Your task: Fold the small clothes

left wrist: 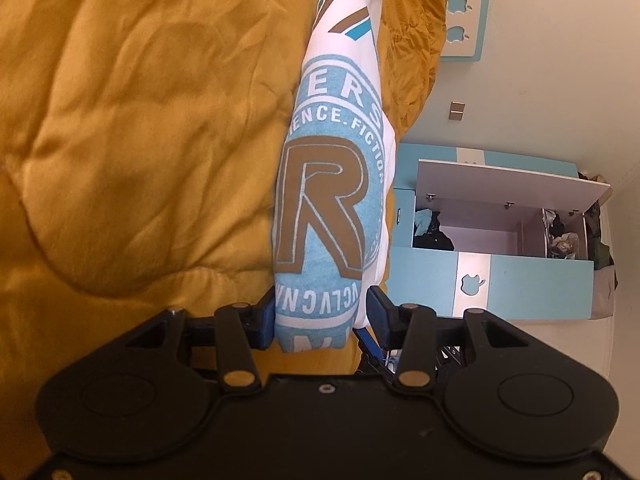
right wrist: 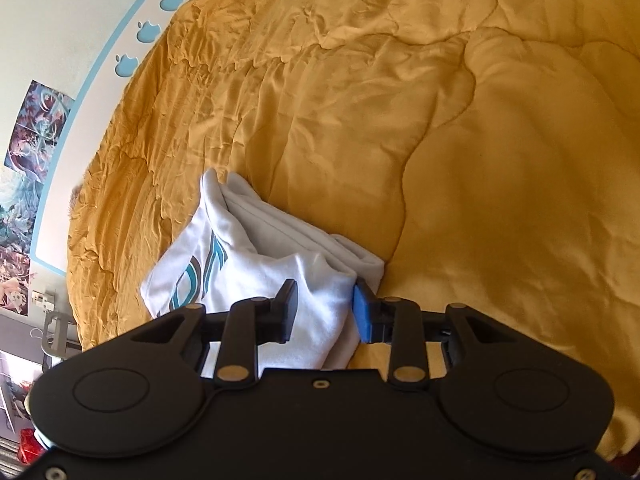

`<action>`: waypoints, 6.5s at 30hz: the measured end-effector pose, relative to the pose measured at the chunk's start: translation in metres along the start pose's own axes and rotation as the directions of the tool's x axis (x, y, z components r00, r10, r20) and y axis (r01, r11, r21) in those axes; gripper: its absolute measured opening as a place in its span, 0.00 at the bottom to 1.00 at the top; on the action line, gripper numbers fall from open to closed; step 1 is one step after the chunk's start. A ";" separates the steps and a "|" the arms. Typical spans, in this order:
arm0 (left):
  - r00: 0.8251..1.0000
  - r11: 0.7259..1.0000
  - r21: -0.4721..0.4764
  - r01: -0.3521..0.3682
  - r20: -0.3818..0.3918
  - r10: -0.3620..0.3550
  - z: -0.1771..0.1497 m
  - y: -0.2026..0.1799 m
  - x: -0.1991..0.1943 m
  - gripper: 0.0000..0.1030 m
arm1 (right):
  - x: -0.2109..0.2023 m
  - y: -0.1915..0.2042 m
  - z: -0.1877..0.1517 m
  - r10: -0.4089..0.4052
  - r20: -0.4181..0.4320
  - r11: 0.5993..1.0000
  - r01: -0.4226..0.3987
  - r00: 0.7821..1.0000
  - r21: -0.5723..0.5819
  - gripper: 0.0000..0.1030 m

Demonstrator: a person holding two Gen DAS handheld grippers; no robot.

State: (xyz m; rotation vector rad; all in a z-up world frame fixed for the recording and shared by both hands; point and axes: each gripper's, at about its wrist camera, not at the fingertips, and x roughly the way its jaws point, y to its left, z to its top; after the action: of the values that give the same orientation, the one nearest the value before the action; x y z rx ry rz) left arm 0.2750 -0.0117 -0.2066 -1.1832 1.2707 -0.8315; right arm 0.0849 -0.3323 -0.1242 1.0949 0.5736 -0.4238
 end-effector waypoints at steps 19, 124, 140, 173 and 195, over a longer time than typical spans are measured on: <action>0.980 0.963 0.182 -0.197 0.030 0.194 -0.012 -0.033 -0.027 0.34 | -0.018 0.012 0.006 -0.044 0.082 0.996 0.050 0.996 -0.073 0.25; 0.985 0.944 0.282 -0.170 0.038 0.166 0.000 -0.027 0.006 0.48 | 0.197 0.056 0.131 0.265 -0.450 0.857 -0.422 0.853 -0.295 0.60; 0.999 0.987 0.157 0.018 -0.036 -0.012 0.002 -0.002 0.032 0.27 | 0.251 0.072 0.133 0.380 -0.521 0.777 -0.569 0.764 -0.268 0.42; 0.876 0.904 0.419 -0.085 0.463 -0.132 -0.048 -0.115 -0.276 0.12 | 0.134 0.379 -0.045 0.567 -0.603 0.449 -0.825 0.561 -0.344 0.26; 0.914 0.995 -0.002 -0.100 0.395 0.093 -0.024 0.065 -0.273 0.18 | 0.230 0.287 -0.130 0.187 -0.719 0.568 -0.671 0.669 -0.476 0.54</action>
State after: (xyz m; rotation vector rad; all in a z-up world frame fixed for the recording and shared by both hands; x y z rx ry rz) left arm 0.1979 0.2593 -0.1954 -1.1920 0.9763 -0.4963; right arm 0.4034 -0.1073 -0.1103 0.5243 0.8814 0.6493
